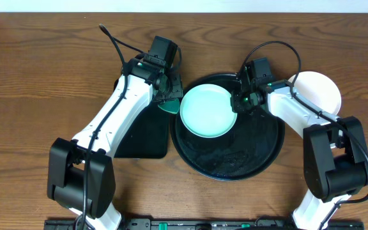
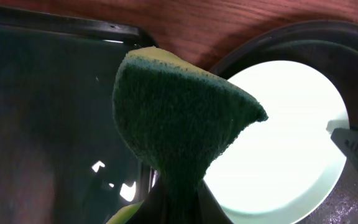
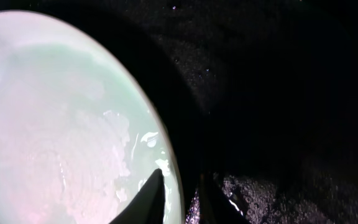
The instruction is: Clean dirty plates on tray and stack at the side
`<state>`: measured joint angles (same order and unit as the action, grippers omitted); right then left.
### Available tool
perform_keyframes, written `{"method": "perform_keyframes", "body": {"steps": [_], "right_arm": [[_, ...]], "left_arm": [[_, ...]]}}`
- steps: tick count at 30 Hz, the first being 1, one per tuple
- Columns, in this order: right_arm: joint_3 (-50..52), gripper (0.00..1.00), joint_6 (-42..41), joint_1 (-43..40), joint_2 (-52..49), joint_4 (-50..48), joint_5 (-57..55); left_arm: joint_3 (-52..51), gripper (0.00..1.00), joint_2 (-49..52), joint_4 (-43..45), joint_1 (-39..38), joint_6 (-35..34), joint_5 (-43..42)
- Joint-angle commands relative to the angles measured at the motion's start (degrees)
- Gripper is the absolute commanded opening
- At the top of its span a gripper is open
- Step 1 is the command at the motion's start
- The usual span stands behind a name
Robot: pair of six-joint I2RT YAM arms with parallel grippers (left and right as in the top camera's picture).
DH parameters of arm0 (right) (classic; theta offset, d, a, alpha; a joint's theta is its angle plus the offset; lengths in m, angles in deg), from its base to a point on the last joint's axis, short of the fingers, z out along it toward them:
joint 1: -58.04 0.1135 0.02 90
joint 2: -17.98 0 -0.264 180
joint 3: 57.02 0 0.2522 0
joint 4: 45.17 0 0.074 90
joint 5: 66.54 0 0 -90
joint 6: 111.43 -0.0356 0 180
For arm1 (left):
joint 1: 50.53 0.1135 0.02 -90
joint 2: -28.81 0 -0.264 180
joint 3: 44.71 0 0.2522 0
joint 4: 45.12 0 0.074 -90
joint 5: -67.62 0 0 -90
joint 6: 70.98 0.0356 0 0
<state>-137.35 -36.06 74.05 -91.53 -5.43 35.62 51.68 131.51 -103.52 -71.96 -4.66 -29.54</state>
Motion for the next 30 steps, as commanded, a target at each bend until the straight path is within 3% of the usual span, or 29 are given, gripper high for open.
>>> {"method": "perform_keyframes", "body": {"steps": [1, 4, 12, 15, 30], "right_arm": [[0.98, 0.13, 0.09, 0.59, -0.33, -0.55, -0.59], [1.01, 0.07, 0.09, 0.59, -0.33, -0.68, -0.57], [2.6, 0.07, 0.07, 0.59, -0.33, -2.38, -0.57], [2.64, 0.01, 0.07, 0.59, -0.33, -2.47, -0.55], [2.1, 0.01, 0.09, -3.5, 5.4, 0.46, 3.98]], "left_arm": [[0.46, 0.08, 0.07, -0.09, 0.04, 1.18, 0.31], [0.42, 0.08, 0.07, -0.09, 0.04, 1.18, 0.31], [0.37, 0.08, 0.07, -0.09, 0.04, 1.16, 0.31], [0.37, 0.08, 0.07, -0.04, 0.04, 1.16, 0.31], [0.37, 0.08, 0.07, -0.04, 0.02, 1.16, 0.33]]}}
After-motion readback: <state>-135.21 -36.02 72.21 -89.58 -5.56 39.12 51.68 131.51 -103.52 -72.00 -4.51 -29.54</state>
